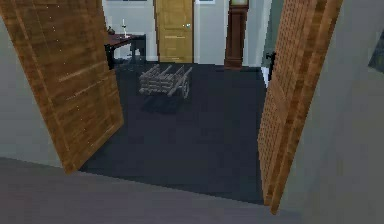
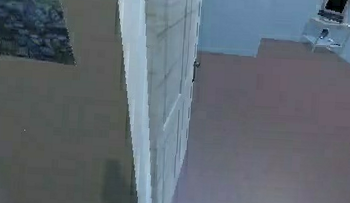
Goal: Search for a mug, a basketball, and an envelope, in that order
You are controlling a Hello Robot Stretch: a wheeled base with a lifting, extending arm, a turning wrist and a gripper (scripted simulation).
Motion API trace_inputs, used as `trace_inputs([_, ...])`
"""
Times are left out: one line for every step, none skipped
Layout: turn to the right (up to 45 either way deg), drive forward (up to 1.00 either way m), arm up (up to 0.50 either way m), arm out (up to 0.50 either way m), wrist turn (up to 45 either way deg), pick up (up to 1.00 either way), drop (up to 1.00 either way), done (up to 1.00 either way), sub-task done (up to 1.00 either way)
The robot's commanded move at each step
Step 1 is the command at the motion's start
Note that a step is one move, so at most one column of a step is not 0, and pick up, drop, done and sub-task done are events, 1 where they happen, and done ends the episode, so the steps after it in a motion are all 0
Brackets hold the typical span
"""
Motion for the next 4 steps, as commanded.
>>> trace_inputs([0.0, 1.0, 0.0, 0.0, 0.0, 0.0, 0.0, 0.0, 0.0])
trace_inputs([3.0, 0.0, 0.0, 0.0, 0.0, 0.0, 0.0, 0.0, 0.0])
trace_inputs([0.0, 0.85, 0.0, 0.0, 0.0, 0.0, 0.0, 0.0, 0.0])
trace_inputs([9.0, 0.0, 0.0, 0.0, 0.0, 0.0, 0.0, 0.0, 0.0])
